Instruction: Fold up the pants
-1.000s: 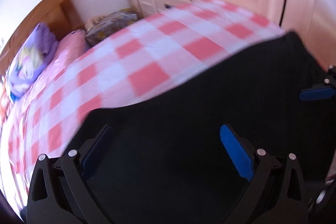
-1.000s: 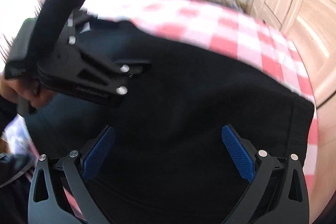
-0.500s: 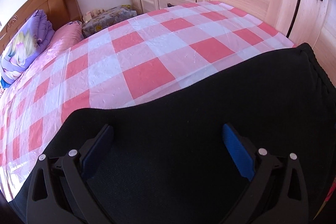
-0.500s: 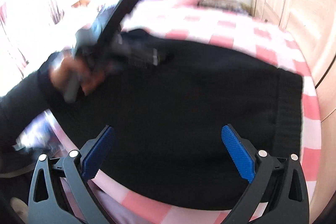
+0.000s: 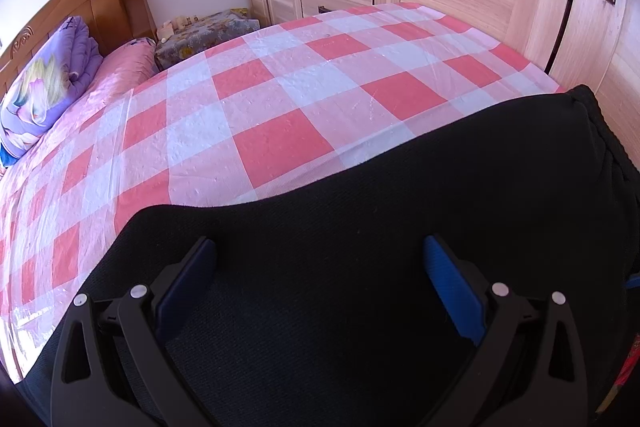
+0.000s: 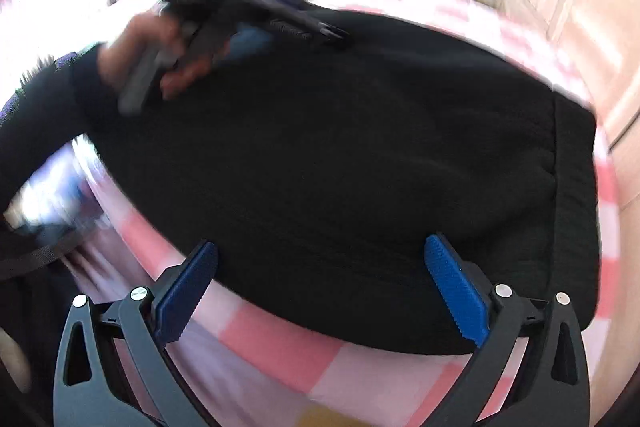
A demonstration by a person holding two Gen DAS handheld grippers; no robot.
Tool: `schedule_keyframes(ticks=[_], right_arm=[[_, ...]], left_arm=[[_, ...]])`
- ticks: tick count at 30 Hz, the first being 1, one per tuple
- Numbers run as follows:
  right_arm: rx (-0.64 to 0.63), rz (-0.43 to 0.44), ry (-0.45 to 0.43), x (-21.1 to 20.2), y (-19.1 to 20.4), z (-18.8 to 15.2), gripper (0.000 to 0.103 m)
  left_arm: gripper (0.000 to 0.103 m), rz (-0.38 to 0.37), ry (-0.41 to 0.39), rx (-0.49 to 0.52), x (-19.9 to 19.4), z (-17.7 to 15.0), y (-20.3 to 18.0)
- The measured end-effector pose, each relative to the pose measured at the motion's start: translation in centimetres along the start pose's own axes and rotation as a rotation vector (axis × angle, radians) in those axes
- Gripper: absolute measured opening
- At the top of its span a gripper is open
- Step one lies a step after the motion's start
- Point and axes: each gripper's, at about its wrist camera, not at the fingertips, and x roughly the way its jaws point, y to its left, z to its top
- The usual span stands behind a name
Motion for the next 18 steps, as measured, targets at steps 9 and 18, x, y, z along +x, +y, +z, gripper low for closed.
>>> schedule_keyframes(ticks=[9,18], right_arm=[[0.042,0.049,-0.047,-0.3,2.5,0.2,0.099],[0.109,0.039,-0.104,-5.4,1.4,1.9,0.099]], left_arm=[[0.102,0.002,-0.001,-0.001,0.0,0.0,-0.1],[0.102,0.077,-0.036,0.006,-1.1,-0.4,-0.5]])
